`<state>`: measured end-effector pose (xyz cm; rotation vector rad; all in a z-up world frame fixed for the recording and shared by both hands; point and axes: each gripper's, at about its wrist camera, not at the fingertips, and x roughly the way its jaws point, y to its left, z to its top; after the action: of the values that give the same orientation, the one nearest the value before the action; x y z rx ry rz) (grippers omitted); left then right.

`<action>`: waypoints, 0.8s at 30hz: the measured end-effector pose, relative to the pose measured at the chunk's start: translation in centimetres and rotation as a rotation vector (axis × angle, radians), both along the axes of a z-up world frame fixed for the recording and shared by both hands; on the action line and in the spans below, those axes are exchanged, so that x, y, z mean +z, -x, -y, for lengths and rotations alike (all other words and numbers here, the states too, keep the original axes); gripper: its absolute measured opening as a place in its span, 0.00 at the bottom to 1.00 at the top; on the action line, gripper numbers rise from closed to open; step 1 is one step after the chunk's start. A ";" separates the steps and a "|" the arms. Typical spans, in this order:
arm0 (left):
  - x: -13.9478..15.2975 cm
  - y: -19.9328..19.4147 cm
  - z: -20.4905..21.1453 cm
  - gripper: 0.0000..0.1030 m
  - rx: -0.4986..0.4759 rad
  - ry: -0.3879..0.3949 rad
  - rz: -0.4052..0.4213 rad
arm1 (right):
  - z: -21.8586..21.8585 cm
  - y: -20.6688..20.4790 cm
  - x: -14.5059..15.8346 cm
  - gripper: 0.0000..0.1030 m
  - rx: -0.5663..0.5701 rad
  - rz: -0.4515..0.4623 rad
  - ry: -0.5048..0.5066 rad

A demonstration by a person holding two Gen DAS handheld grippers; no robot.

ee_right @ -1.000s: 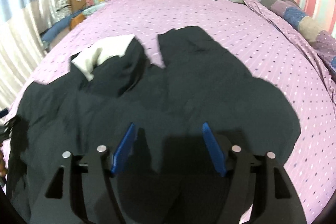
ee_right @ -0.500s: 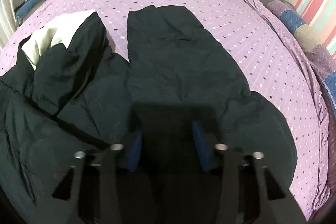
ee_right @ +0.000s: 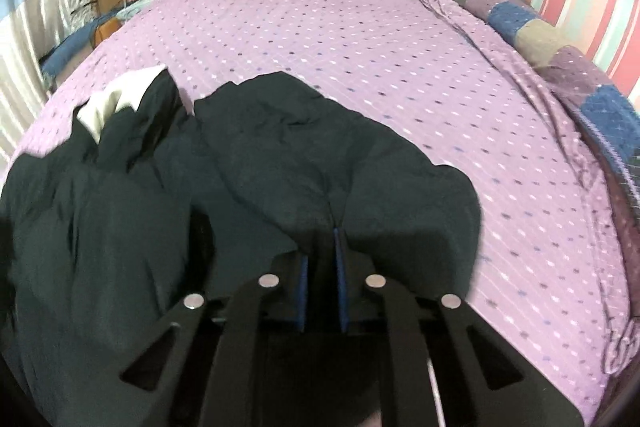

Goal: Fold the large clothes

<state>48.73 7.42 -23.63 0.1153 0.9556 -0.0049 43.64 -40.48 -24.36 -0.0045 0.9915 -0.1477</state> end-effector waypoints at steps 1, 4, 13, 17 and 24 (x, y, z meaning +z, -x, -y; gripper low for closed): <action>0.2 0.2 0.0 0.97 -0.001 -0.004 0.002 | 0.4 1.3 -0.2 0.11 0.009 -0.022 0.009; 0.3 0.5 -0.1 0.97 0.001 -0.012 -0.001 | 1.6 3.8 -1.2 0.11 0.015 -0.078 0.037; -0.2 -0.2 0.4 0.97 -0.004 -0.056 -0.014 | 0.5 0.8 1.2 0.68 0.008 0.012 -0.083; -0.5 -0.8 0.2 0.97 0.004 -0.053 -0.024 | -1.7 -4.6 -0.2 0.68 0.013 -0.022 -0.044; -1.3 -2.1 0.0 0.97 -0.003 -0.050 -0.025 | -1.3 -10.5 -6.1 0.50 -0.055 -0.165 -0.028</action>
<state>50.79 7.43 -24.96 0.1629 0.9810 0.0153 54.17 -39.20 -30.43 0.0367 1.1591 -0.1867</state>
